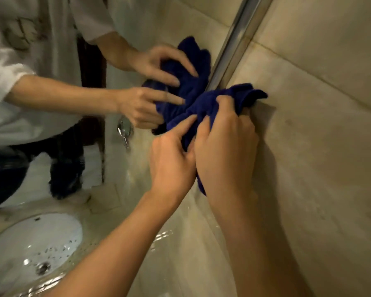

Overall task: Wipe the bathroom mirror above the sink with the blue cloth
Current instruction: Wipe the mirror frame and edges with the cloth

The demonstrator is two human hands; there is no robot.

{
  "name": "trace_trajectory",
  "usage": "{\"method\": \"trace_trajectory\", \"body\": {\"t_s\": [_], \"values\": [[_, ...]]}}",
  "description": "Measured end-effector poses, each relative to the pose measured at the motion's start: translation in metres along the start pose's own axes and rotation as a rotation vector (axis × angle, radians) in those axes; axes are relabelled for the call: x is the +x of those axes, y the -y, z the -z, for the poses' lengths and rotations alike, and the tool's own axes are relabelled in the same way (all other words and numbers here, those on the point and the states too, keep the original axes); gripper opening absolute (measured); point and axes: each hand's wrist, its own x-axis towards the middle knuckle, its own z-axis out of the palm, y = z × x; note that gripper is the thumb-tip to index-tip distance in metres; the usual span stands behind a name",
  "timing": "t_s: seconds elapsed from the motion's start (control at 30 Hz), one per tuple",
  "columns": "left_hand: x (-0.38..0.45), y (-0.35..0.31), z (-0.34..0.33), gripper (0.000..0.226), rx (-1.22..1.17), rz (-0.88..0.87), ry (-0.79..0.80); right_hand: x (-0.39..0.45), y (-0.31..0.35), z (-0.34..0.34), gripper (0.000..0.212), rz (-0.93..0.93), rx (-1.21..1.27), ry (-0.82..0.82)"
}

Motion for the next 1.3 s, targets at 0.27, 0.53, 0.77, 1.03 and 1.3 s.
{"method": "trace_trajectory", "body": {"t_s": [0.27,0.53,0.77,1.03,1.3], "values": [[-0.035,0.074,-0.016,0.039,-0.024,0.005,-0.006,-0.025,-0.008,-0.066,0.02,0.011,-0.017,-0.089],[-0.075,0.119,-0.004,0.033,0.215,0.215,0.116,-0.067,-0.019,-0.105,0.024,0.005,-0.116,0.219],[-0.066,0.091,0.012,0.043,0.24,0.314,0.179,-0.068,-0.024,-0.08,0.031,-0.032,-0.04,0.379],[-0.024,0.034,0.0,0.048,0.231,0.032,0.066,-0.023,-0.013,-0.038,0.028,-0.017,-0.135,0.028],[-0.04,0.083,0.005,0.056,0.294,0.009,0.203,-0.049,-0.012,-0.086,0.023,-0.03,-0.154,-0.033]]}}
